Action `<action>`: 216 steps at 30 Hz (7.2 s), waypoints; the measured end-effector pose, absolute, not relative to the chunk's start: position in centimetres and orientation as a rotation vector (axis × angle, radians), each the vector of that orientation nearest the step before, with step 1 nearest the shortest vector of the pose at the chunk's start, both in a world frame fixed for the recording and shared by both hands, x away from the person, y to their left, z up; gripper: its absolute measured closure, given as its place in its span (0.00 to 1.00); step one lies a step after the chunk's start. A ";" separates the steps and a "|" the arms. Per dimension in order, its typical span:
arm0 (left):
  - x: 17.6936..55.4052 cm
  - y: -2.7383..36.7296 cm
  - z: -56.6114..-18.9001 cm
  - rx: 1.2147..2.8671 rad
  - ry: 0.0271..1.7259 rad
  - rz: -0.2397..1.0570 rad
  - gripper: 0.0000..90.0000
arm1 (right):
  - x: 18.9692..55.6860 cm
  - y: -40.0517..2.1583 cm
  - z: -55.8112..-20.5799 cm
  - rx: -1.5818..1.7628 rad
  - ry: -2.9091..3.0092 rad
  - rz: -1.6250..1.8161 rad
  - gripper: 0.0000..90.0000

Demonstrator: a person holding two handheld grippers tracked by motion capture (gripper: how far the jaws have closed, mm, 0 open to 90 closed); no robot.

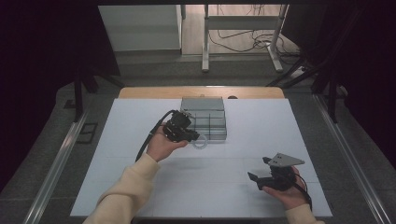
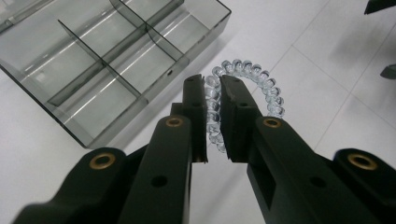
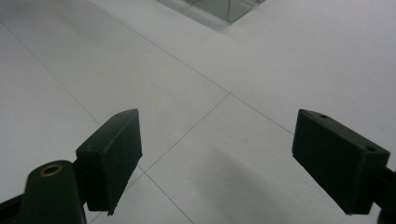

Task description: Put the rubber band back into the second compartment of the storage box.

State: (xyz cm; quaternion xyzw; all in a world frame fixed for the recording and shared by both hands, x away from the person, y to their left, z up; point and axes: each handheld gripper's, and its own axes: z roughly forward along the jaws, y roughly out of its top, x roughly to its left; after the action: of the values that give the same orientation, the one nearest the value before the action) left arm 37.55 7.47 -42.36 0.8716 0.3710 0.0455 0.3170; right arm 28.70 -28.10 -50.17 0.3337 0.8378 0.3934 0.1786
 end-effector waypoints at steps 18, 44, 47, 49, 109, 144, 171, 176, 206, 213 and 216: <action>39.8 7.6 -41.9 2.286 1.003 0.116 0.91 | 28.7 -28.1 -50.2 0.944 2.368 1.110 0.18; 44.1 6.6 -42.5 2.249 1.082 0.132 0.91 | 28.6 -28.2 -50.1 0.949 2.360 1.111 0.18; 44.5 6.5 -42.6 2.250 1.089 0.137 0.91 | 28.6 -28.2 -50.1 0.951 2.359 1.113 0.18; 44.8 6.5 -42.7 2.250 1.096 0.137 0.91 | 28.5 -28.3 -50.1 0.951 2.358 1.110 0.18; 51.2 6.2 -44.8 2.163 1.321 0.200 0.91 | 28.8 -28.2 -50.2 0.958 2.359 1.111 0.18; 50.8 5.7 -47.0 2.151 1.272 0.079 0.43 | 28.8 -28.3 -50.2 0.963 2.357 1.114 0.18; 47.6 5.8 -41.8 2.176 1.161 0.133 0.47 | 28.4 -28.4 -50.1 0.957 2.356 1.114 0.18; 47.4 5.7 -42.1 2.190 1.165 0.137 0.47 | 28.5 -28.3 -50.1 0.953 2.357 1.112 0.18; 34.4 12.6 -43.1 2.193 1.073 0.184 0.48 | 28.9 -27.8 -50.0 0.947 2.357 1.120 0.18; 29.4 15.3 -44.9 2.192 1.072 0.229 0.48 | 28.7 -27.9 -49.8 0.945 2.355 1.133 0.18; 27.9 16.7 -45.5 2.185 1.096 0.242 0.48 | 28.7 -27.9 -49.8 0.946 2.354 1.135 0.18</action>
State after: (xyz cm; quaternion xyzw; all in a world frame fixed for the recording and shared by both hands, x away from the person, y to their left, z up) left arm 27.87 16.74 -45.51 0.8377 0.4204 0.0928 0.3360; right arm 28.71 -27.92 -49.81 0.3346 0.8332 0.4016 0.1801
